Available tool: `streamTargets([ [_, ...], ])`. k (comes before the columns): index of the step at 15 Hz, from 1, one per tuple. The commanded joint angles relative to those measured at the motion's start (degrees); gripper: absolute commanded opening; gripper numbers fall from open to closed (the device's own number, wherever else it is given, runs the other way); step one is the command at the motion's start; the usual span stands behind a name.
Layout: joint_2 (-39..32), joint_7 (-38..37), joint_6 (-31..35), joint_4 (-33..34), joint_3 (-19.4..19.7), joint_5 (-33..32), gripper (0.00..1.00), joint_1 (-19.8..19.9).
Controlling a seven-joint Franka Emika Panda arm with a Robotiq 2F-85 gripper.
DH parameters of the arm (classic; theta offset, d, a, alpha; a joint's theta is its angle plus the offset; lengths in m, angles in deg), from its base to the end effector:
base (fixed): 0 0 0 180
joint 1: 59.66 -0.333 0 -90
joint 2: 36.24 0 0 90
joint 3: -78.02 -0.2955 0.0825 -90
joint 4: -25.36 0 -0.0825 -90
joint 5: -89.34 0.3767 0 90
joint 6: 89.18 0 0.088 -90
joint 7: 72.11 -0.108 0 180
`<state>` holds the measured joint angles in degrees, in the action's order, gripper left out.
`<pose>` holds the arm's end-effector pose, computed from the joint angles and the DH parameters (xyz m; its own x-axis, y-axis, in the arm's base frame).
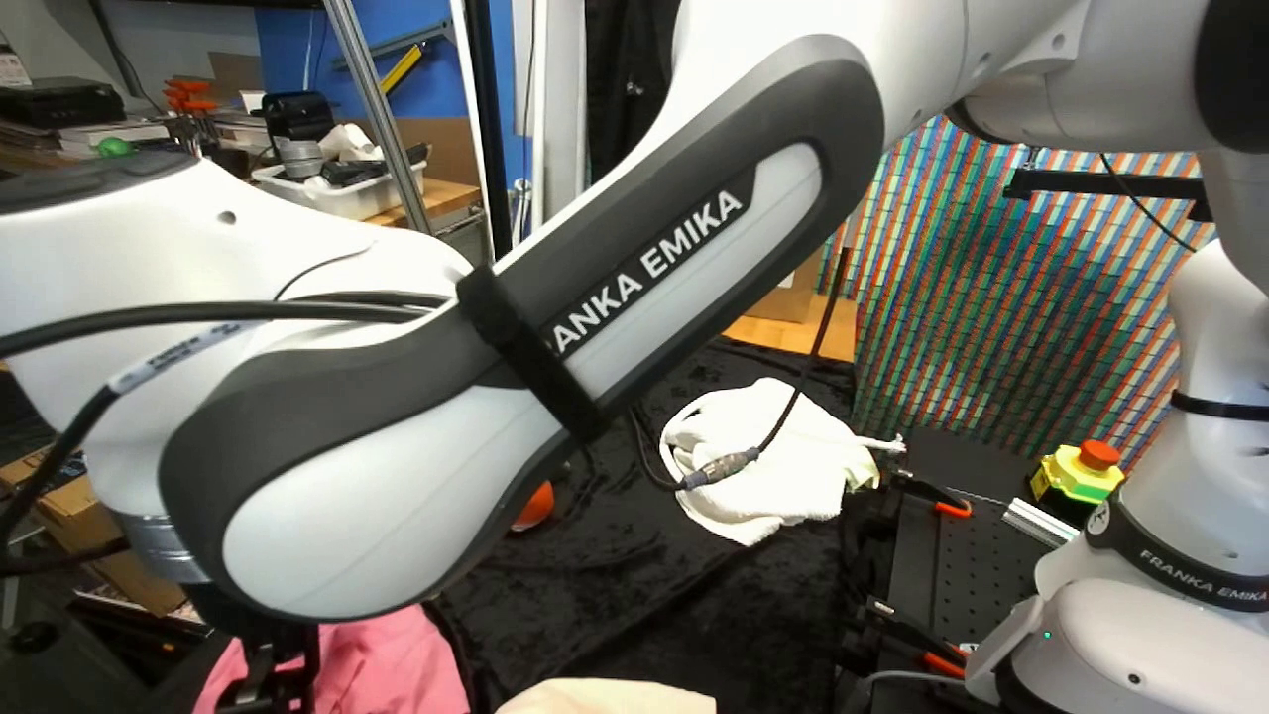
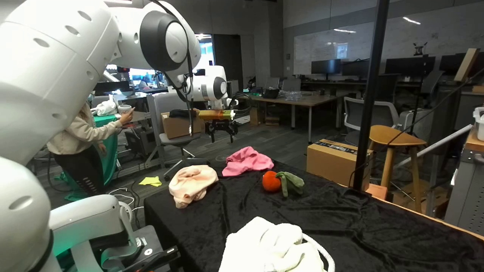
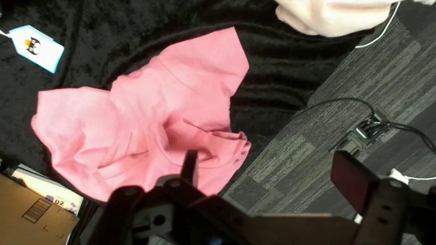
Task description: Pile the white rope, towels, t-shirts and radish together on the right side of the table
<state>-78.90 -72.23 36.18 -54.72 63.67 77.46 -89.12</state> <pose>0.5460 0.4644 0.2678 0.6897 0.7207 0.0702 0.7221 -0.6918 0.0079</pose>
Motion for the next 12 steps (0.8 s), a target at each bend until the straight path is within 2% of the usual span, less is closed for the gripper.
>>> streamTargets([
  [1, 0.4, -2.7, 5.9, -2.1, 0.7, 0.5, 1.0, 0.9],
  [6, -0.3, -6.1, 13.8, -4.7, 2.5, 1.5, 1.0, 1.2],
  [12, -0.8, -6.8, 18.0, -7.8, 2.9, 2.8, 1.0, 1.2],
])
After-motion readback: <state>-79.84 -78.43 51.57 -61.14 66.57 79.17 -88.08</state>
